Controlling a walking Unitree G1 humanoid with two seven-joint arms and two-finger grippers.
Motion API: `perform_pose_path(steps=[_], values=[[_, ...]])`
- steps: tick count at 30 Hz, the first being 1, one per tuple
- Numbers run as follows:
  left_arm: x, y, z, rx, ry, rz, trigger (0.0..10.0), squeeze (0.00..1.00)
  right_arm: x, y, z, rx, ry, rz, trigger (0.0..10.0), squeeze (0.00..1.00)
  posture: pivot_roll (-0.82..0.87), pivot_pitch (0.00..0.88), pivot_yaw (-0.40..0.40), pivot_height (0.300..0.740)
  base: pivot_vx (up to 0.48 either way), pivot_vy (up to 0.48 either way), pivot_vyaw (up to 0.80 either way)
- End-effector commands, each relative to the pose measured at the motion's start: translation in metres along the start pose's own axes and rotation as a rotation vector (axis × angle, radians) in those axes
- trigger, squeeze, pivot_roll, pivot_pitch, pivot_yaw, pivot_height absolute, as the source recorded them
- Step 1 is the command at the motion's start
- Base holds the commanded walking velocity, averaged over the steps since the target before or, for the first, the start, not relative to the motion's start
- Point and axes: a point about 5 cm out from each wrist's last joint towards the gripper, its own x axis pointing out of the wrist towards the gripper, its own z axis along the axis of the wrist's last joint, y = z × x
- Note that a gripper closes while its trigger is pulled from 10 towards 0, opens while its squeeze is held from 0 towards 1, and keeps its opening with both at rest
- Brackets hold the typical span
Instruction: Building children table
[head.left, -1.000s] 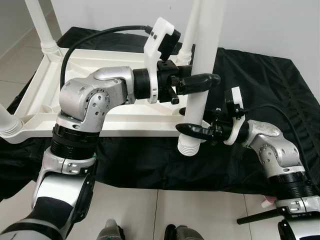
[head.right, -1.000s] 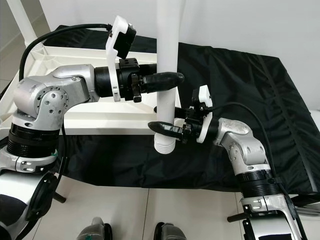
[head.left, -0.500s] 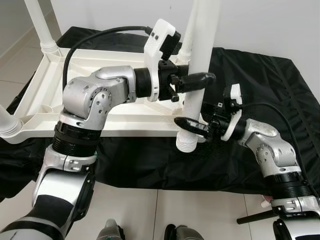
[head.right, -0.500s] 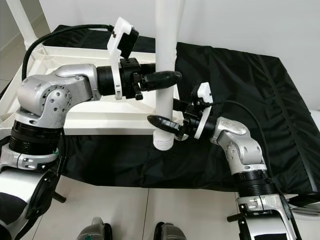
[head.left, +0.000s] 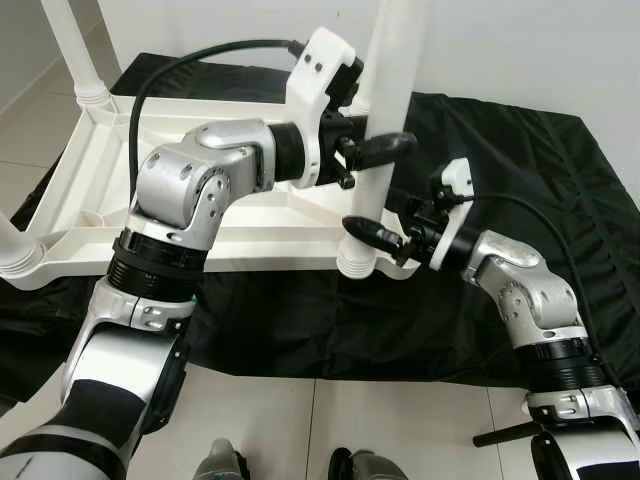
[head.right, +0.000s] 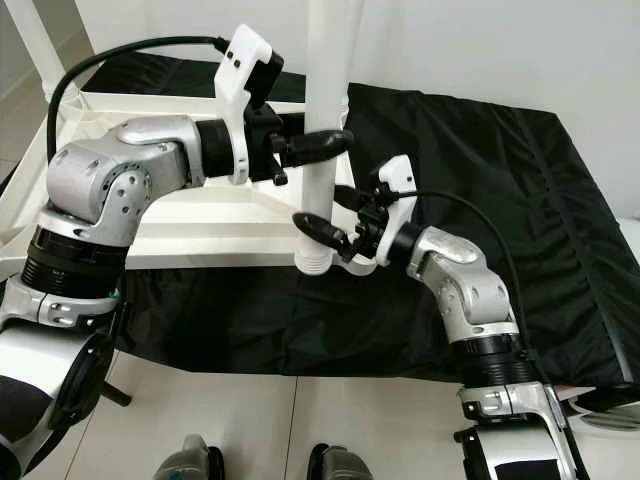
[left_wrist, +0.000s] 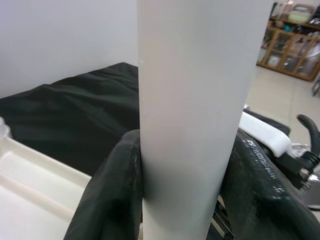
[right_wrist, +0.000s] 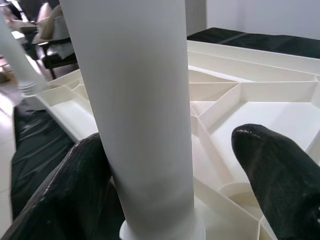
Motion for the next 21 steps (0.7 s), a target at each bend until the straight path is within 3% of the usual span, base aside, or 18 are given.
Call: perform_pose_path(steps=[1,21], values=[[0.002,-0.002,0.006,0.034,-0.008,-0.01,10.0,0.0,0.001,-0.001,0.002,-0.011,0.005,-0.027,10.0,0.0,-0.02,0.129,-0.06,0.74,0.0,0.0,0.0],[0.005,0.001,0.017,0.076,-0.035,0.011,10.0,0.0,0.033,0.012,0.017,-0.012,-0.004,-0.243,10.0,0.0,-0.02,0.129,-0.062,0.74,0.0,0.0,0.0]])
